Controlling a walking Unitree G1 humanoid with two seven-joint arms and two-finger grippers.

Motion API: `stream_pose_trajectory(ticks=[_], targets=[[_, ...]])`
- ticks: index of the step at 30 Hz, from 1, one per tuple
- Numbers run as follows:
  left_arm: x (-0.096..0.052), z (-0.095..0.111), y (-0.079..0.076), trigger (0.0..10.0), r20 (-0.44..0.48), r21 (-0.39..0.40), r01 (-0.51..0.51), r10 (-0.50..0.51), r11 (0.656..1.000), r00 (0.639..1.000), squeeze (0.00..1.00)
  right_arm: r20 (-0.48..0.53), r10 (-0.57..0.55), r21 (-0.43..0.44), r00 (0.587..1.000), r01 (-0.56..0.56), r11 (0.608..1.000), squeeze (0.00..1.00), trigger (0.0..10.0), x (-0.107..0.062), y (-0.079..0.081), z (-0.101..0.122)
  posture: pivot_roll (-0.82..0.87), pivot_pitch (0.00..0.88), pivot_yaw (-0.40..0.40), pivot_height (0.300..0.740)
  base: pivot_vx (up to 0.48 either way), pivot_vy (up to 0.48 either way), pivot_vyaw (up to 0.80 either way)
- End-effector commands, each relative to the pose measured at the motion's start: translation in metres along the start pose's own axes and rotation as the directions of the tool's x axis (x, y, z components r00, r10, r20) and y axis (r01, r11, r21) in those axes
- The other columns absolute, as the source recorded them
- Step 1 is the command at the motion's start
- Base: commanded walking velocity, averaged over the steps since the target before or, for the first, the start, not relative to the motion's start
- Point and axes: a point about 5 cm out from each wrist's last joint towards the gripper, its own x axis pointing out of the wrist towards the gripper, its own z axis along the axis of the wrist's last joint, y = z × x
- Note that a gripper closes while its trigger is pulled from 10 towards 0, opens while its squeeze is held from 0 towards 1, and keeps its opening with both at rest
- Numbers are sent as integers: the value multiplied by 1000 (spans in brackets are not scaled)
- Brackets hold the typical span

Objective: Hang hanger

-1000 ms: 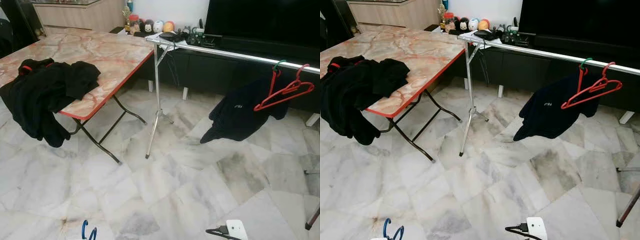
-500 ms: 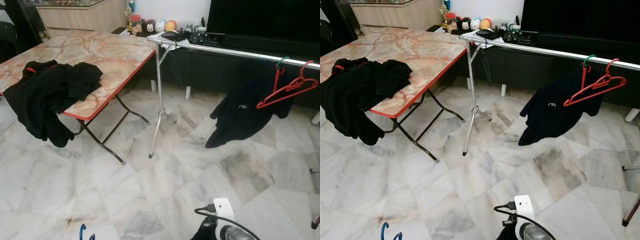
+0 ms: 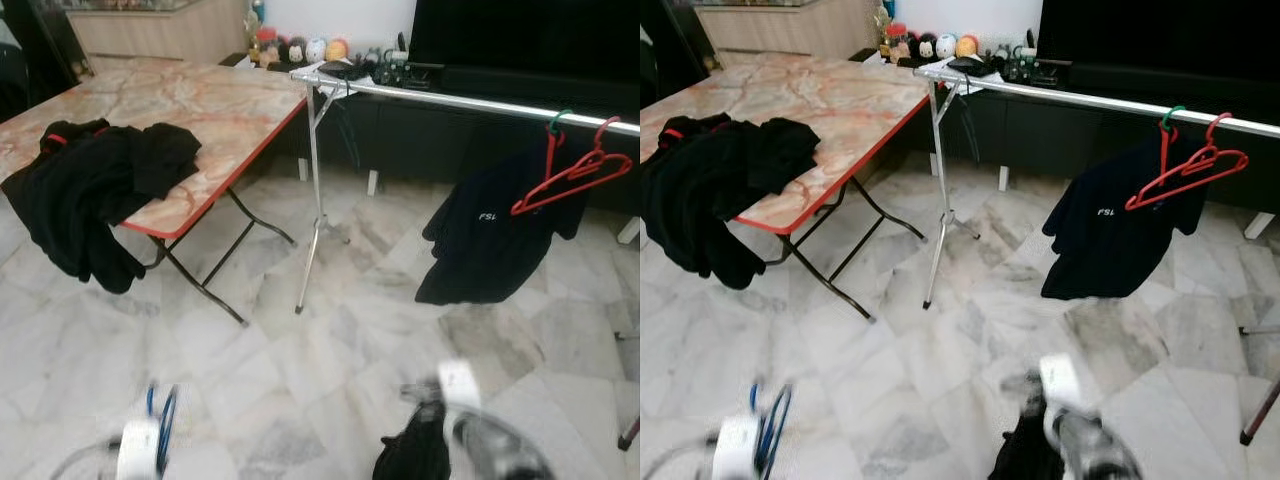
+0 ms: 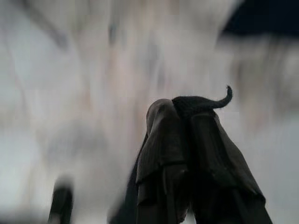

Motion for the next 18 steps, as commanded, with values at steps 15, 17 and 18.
stream_pose_trajectory(ticks=[15, 17, 18], targets=[[-1, 63, -47, 10000, 145, 81, 567, -572, 820, 807, 0, 238, 310, -193, 920, -268, 944, 0, 10000, 8, 45, 86, -128, 0, 73, 740, 0, 0, 0], [-3, 64, -47, 10000, 131, 88, 595, -602, 799, 788, 0, 239, 311, -199, 920, -267, 943, 0, 10000, 9, 45, 89, -128, 0, 77, 740, 0, 0, 0], [-5, 65, -49, 10000, 112, 98, 625, -633, 775, 766, 0, 244, 319, -206, 916, -273, 940, 0, 10000, 8, 46, 93, -128, 0, 79, 740, 0, 0, 0]])
